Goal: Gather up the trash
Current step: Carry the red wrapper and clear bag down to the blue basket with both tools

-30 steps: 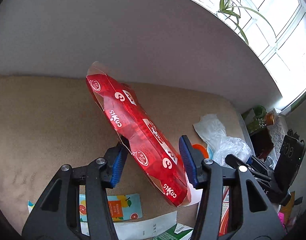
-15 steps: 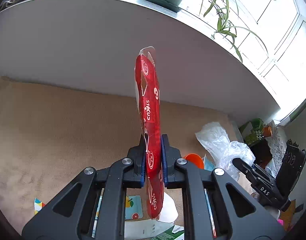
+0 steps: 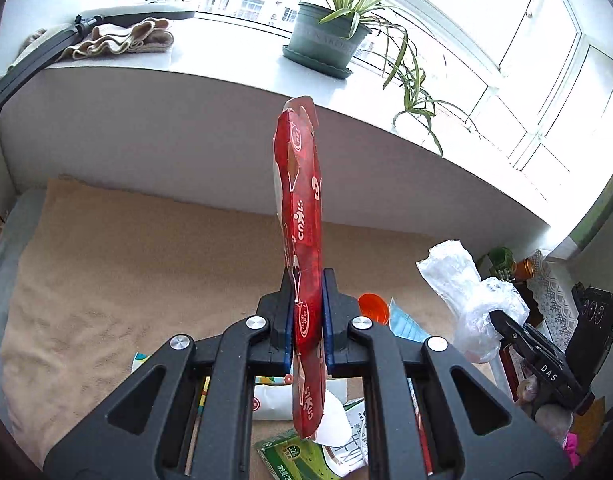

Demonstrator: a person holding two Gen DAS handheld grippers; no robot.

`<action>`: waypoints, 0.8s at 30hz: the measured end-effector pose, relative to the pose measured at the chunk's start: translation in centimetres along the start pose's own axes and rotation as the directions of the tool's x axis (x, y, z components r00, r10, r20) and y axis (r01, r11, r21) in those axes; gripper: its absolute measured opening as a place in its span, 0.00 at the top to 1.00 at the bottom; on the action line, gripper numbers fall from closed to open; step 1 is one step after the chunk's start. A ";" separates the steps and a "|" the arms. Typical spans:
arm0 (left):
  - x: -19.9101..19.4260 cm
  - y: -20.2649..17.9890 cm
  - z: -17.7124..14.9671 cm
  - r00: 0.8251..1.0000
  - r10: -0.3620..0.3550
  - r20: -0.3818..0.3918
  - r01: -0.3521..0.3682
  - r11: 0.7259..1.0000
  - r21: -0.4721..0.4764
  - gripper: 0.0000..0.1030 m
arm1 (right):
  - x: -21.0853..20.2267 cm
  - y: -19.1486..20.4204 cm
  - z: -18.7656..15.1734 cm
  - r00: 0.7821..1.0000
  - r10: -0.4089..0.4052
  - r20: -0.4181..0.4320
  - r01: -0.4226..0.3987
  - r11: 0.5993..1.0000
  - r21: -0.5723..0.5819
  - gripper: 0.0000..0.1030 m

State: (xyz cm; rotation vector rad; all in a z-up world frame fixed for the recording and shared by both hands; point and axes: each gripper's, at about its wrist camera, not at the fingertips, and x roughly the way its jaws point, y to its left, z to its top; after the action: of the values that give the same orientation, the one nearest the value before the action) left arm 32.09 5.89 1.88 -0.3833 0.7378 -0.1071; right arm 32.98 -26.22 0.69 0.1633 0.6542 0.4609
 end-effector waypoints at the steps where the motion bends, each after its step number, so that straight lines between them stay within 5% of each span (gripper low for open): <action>1: -0.8 0.0 -0.3 1.000 -0.001 0.008 0.001 1.000 0.002 0.91 | -0.6 0.4 -0.2 1.000 0.004 0.005 -0.004 1.000 -0.008 0.75; 24: -16.3 0.0 -12.9 0.992 -0.091 0.091 0.089 0.996 0.031 0.91 | -11.5 9.3 -9.3 0.989 0.143 0.019 -0.139 0.977 -0.161 0.75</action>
State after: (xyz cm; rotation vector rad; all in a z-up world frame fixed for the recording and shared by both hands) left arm 11.38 5.66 3.53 -0.3938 0.6274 -0.1829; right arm 15.89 -23.24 2.40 0.0654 0.5758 0.6440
